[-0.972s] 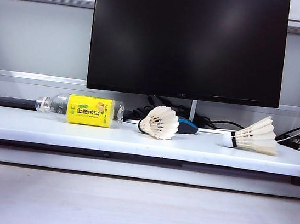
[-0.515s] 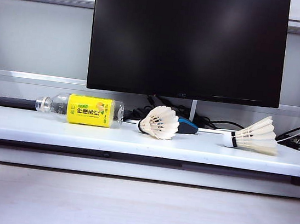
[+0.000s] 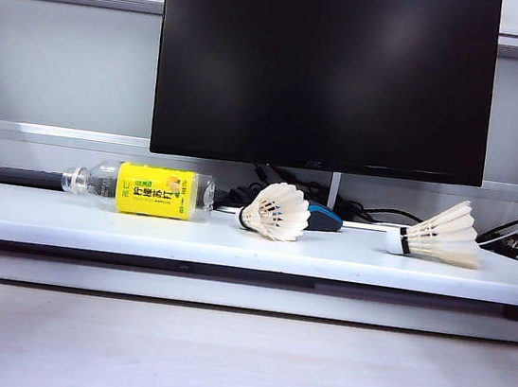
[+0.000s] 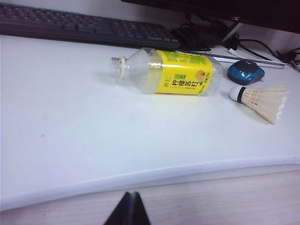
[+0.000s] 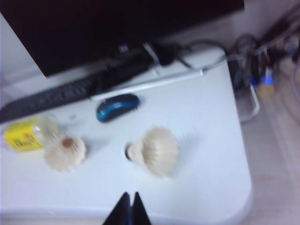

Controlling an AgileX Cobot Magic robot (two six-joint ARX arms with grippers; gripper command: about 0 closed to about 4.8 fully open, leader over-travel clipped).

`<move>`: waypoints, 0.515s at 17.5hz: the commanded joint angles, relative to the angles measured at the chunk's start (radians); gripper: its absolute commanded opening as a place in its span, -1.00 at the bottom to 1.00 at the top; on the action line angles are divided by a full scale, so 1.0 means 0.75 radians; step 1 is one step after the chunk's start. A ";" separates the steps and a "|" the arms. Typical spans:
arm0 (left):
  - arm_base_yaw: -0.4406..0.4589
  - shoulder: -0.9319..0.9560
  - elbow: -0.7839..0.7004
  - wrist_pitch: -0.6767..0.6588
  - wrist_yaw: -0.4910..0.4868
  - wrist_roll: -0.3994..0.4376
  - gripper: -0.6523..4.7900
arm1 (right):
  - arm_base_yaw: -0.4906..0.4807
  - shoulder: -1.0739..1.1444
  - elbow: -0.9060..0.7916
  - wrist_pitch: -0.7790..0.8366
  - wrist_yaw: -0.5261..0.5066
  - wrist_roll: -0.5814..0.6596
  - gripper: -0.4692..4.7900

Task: Stack the badminton balls on the table vertically.

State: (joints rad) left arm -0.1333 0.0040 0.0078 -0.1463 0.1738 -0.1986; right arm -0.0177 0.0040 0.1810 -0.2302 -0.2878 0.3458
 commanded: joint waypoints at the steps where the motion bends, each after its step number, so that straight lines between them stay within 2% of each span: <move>1: -0.001 -0.004 -0.004 -0.020 0.016 -0.017 -0.78 | 0.002 0.036 0.063 -0.017 0.011 0.004 -0.73; 3: -0.001 -0.004 -0.004 -0.020 0.019 -0.109 -0.78 | 0.002 0.120 0.131 -0.018 0.005 0.004 -0.59; 4: -0.001 -0.004 -0.004 -0.020 0.038 -0.192 -0.78 | 0.002 0.175 0.176 -0.022 -0.010 0.002 -0.56; 5: -0.001 -0.004 -0.004 -0.014 0.073 -0.216 -0.78 | 0.002 0.244 0.230 -0.041 -0.010 -0.010 -0.56; 9: -0.001 -0.004 -0.002 0.092 0.357 -0.229 -0.78 | 0.011 0.585 0.491 -0.196 -0.009 -0.175 -0.46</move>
State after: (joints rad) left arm -0.1333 0.0040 0.0071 -0.1150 0.3637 -0.3676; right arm -0.0166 0.3977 0.5114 -0.3519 -0.2916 0.2691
